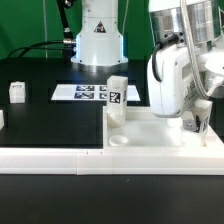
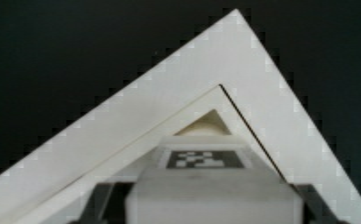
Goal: Assemble square table
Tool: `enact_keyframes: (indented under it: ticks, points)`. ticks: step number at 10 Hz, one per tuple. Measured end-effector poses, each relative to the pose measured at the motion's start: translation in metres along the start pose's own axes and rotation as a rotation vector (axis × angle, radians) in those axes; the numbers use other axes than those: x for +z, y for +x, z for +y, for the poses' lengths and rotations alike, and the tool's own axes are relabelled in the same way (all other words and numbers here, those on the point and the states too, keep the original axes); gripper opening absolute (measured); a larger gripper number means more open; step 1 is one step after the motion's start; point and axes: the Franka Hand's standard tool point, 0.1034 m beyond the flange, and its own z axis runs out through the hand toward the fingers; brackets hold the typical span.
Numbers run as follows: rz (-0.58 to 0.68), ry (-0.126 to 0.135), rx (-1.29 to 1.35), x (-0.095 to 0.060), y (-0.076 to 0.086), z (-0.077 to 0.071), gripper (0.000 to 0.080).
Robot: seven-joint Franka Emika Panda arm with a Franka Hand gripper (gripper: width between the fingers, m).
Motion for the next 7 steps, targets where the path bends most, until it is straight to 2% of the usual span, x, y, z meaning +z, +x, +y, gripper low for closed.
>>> enact_keyframes:
  ticks: [1, 2, 3, 4, 7]
  points:
    - [0.003, 0.001, -0.041, -0.0001, 0.0001, -0.0004, 0.0374]
    - [0.005, 0.002, -0.288, -0.0018, 0.0002, -0.0030, 0.0530]
    - [0.011, -0.011, -0.472, -0.0021, -0.0018, -0.0007, 0.0530]
    - [0.013, -0.013, -0.600, -0.0016, -0.0026, 0.0004, 0.0622]
    - [0.015, -0.012, -0.756, -0.0015, -0.0007, -0.0010, 0.0648]
